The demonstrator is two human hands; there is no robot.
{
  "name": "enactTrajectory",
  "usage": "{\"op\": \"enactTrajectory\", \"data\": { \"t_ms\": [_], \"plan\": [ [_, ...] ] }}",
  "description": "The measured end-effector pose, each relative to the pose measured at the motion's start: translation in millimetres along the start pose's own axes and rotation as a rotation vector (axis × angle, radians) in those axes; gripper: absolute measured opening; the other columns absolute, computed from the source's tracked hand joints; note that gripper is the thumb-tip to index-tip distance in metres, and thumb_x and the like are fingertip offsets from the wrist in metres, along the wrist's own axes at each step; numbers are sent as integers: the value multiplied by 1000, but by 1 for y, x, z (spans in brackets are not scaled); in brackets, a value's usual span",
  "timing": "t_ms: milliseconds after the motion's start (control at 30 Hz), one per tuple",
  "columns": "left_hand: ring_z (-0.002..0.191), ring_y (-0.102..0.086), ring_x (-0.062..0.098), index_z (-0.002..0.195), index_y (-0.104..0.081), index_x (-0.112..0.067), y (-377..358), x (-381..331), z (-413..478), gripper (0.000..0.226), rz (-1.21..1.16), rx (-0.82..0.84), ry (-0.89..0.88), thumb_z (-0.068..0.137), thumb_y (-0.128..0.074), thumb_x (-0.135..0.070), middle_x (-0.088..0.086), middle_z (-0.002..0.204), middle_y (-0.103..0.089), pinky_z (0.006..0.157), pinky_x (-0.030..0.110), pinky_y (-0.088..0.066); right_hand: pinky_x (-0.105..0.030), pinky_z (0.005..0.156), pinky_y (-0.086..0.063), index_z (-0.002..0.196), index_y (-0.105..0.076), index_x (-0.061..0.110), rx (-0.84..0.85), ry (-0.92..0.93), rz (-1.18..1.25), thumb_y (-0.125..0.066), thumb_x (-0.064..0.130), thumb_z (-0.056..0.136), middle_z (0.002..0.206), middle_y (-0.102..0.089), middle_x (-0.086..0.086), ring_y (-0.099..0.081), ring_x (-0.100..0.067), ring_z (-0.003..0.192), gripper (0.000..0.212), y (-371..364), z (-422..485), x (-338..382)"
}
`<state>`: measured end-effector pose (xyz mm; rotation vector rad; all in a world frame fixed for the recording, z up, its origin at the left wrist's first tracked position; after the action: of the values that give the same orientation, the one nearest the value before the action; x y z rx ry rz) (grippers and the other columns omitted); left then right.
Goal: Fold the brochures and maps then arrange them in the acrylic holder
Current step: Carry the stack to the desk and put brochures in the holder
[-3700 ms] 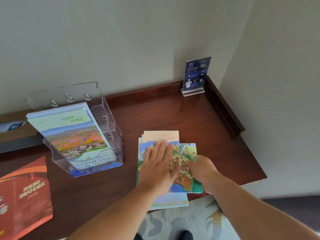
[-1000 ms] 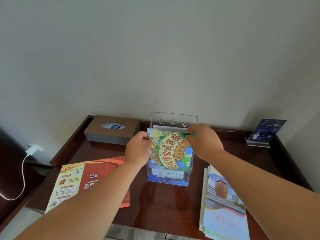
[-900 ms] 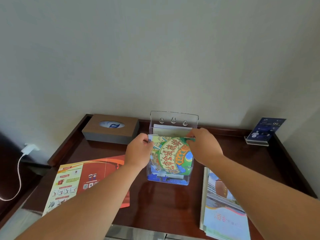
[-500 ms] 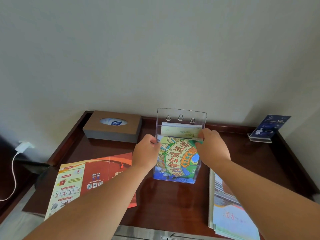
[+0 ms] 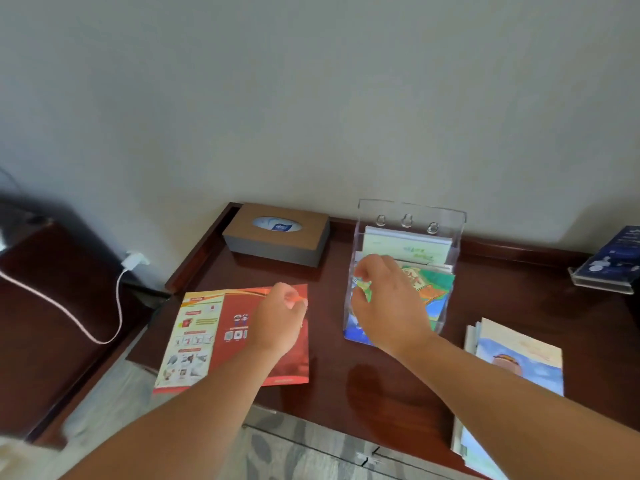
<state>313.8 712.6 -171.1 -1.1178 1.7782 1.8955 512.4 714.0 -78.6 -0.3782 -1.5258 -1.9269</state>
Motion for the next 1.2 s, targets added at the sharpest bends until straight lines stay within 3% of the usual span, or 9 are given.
{"op": "enactTrajectory", "data": {
  "t_ms": [167,267,400,633,800,933,1000,1133,1200],
  "plan": [
    [98,-58,17,120,-55,-17,26,74,-6,30,125,6,162,94,-59,-33,0,115,-63,76,28,-42,-32,84,-46,108,-56,21,443,-222,90,-57,23,88,106,-59,-2,-57,-21,98,21,-95,-30,-14],
    [105,-61,26,122,-54,-17,39,114,0,38,182,15,235,91,-62,-36,5,120,-62,88,39,-51,-27,72,-41,113,-53,21,597,-406,141,-59,28,88,103,-59,1,-57,-17,88,27,-139,-42,-22],
    [128,-47,28,137,-46,-23,44,149,14,58,420,77,219,87,-61,-49,5,138,-52,103,48,-43,-23,54,-38,95,-52,18,543,-701,280,-60,21,85,86,-58,3,-52,-8,68,13,-178,-37,-27],
    [141,-30,31,146,-28,-27,20,160,31,69,455,223,165,89,-55,-55,8,151,-35,110,50,-37,-38,77,-50,120,-53,3,439,-891,236,-60,31,87,112,-65,-17,-64,-35,99,44,-212,-8,-33],
    [139,-30,33,144,-25,-27,18,157,29,72,528,214,115,87,-55,-58,12,149,-33,109,50,-38,-26,56,-39,105,-62,-1,397,-1035,353,-65,23,87,83,-62,-9,-56,-21,66,30,-220,-14,-45],
    [142,-26,33,146,-22,-28,17,157,28,73,510,233,107,87,-54,-59,12,153,-29,111,51,-34,-39,81,-52,101,-65,4,382,-1098,474,-68,14,83,104,-69,-19,-67,-37,98,21,-225,-21,-48],
    [143,-25,33,146,-23,-28,16,157,29,73,490,242,112,87,-54,-59,11,153,-29,112,51,-34,-47,92,-53,100,-65,7,420,-1099,569,-64,7,84,104,-71,-19,-68,-37,100,16,-230,-24,-45],
    [143,-25,31,144,-28,-28,17,153,31,68,440,254,132,88,-53,-59,10,153,-29,111,51,-32,-39,64,-58,102,-64,10,417,-1060,754,-58,-2,85,84,-75,-13,-71,-29,69,21,-234,-21,-40],
    [142,-27,30,143,-30,-28,17,149,32,66,399,251,136,89,-51,-59,8,152,-32,109,50,-34,-41,63,-60,100,-63,12,400,-1057,813,-56,-2,86,79,-75,-11,-72,-28,66,21,-232,-18,-39]
  ]
}}
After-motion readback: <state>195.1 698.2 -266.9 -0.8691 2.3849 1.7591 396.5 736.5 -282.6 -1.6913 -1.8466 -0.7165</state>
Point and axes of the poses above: each hand's wrist, its own z-axis towards the middle knuckle, its own y-axis out of the back of the hand, x = y × z, the point moved 9 cm from there along z, towards the middle knuckle
